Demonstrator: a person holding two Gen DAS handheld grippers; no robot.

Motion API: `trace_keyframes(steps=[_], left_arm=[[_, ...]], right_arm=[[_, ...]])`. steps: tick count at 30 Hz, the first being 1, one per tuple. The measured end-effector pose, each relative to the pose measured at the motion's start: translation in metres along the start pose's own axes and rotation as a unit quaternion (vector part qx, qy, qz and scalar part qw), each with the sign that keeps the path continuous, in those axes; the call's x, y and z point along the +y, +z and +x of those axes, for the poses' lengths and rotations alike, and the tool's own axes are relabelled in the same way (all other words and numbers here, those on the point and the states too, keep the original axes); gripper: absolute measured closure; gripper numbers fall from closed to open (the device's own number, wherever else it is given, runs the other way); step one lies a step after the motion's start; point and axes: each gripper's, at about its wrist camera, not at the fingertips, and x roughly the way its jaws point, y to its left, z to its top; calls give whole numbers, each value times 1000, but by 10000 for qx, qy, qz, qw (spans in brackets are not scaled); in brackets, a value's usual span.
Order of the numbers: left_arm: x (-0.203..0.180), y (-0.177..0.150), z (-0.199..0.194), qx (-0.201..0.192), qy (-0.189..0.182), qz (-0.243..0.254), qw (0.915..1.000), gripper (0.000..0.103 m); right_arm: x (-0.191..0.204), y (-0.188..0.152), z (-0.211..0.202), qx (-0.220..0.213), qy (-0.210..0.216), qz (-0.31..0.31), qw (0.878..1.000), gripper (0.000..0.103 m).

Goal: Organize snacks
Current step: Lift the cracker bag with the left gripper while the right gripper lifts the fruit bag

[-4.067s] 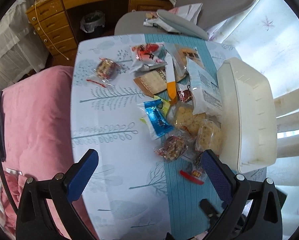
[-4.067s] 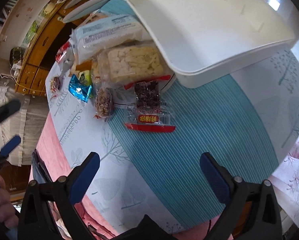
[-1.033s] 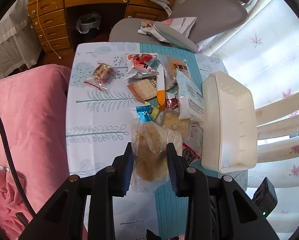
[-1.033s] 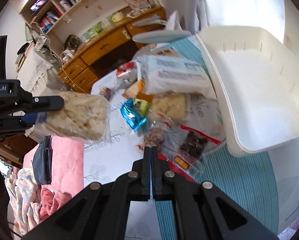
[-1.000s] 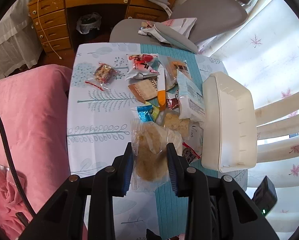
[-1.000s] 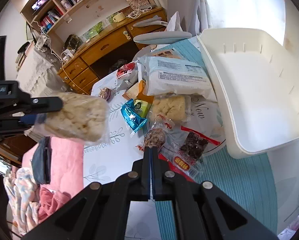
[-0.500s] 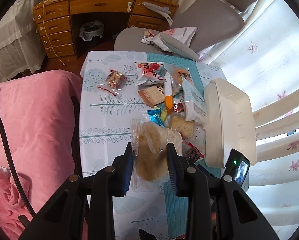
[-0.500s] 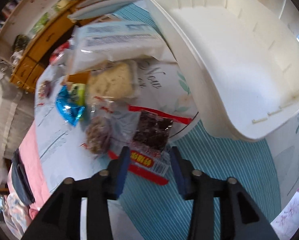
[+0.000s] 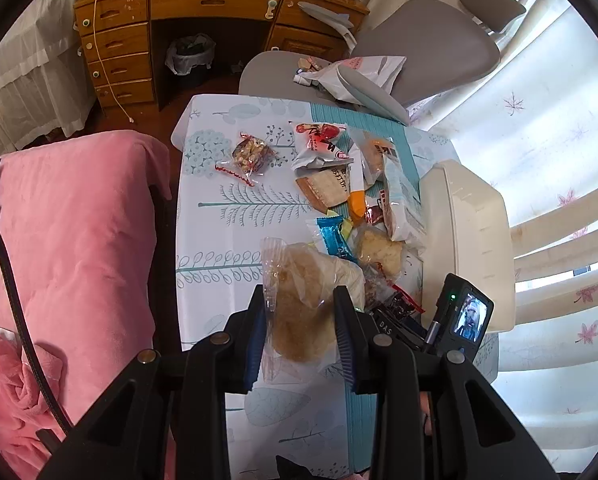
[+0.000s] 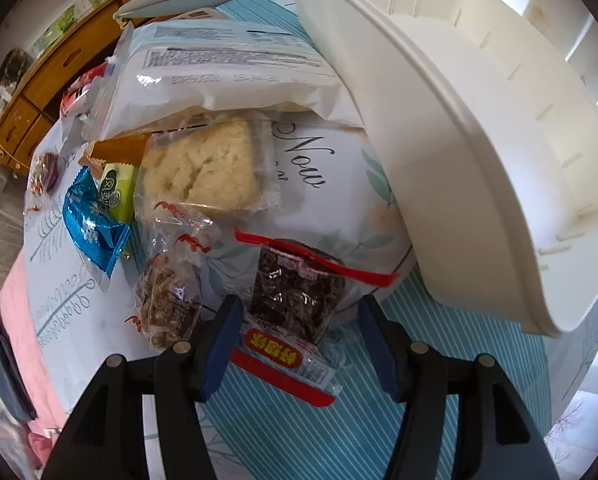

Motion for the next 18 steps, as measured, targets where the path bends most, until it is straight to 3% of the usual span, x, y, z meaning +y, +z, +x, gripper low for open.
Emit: trace_keyframes(steps=[8, 15, 18], left_arm=[[-3, -1, 2, 80, -107, 84, 9999, 73], [-16, -7, -4, 75, -146, 185, 9997, 73], [-23, -12, -5, 79, -174, 168, 9997, 73]], right_arm=[[12, -12, -6, -13, -102, -459, 9989, 55], [8, -29, -11, 303, 73, -409, 9987, 57], [3, -55, -12, 521, 288, -441, 9973, 57]])
